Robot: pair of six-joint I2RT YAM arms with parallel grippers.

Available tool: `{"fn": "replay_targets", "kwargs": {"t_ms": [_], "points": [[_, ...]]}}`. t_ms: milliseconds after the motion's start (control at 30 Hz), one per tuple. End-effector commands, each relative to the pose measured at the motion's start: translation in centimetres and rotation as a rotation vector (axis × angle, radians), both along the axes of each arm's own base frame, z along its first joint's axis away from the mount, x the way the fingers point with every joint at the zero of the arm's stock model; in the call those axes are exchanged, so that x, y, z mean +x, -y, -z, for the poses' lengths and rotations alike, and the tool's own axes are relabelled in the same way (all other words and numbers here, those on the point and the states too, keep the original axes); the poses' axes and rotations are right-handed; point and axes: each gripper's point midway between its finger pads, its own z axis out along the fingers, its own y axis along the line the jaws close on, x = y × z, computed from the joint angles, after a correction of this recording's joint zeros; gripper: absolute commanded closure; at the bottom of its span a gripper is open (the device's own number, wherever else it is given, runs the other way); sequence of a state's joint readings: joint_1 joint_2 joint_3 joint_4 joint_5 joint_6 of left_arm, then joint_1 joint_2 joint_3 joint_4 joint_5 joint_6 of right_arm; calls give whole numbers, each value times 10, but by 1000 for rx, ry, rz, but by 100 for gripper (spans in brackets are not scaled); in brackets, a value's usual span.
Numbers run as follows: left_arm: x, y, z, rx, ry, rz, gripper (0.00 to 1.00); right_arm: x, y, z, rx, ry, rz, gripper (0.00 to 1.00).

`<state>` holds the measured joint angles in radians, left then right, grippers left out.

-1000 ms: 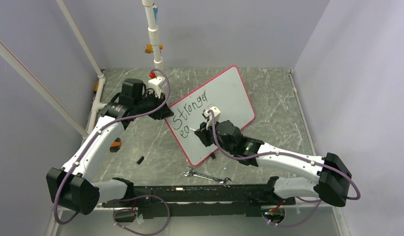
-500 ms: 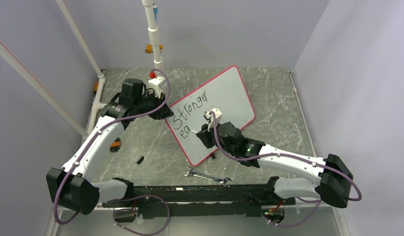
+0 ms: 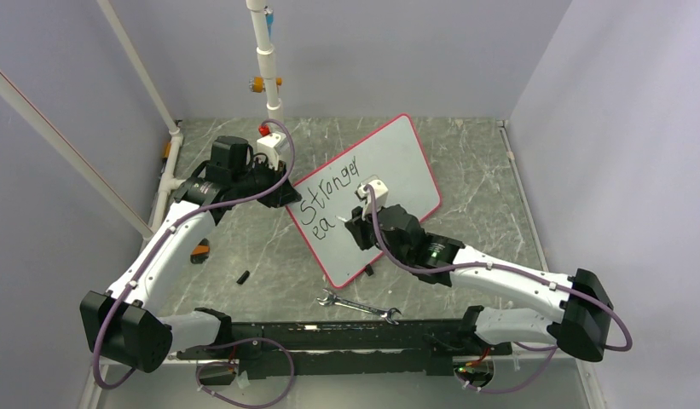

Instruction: Write a sentence on the whiteboard

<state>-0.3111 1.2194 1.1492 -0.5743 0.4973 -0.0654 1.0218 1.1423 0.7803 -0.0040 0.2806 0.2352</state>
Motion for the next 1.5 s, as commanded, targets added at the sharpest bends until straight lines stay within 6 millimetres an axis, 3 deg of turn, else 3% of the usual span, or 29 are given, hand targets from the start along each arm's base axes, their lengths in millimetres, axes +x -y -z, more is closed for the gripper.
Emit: {"fn": "replay_targets", "kwargs": {"t_ms": [0, 67, 1000, 1467], "points": [[26, -35, -4, 160, 147, -116, 100, 11, 6, -56, 74, 100, 53, 100], [26, -34, -4, 159, 146, -116, 100, 13, 6, -61, 80, 114, 57, 100], [25, -34, -6, 155, 150, -113, 100, 24, -2, -25, 66, 51, 28, 100], [25, -34, -6, 158, 150, -114, 100, 28, -7, -21, 62, 42, 17, 100]]}}
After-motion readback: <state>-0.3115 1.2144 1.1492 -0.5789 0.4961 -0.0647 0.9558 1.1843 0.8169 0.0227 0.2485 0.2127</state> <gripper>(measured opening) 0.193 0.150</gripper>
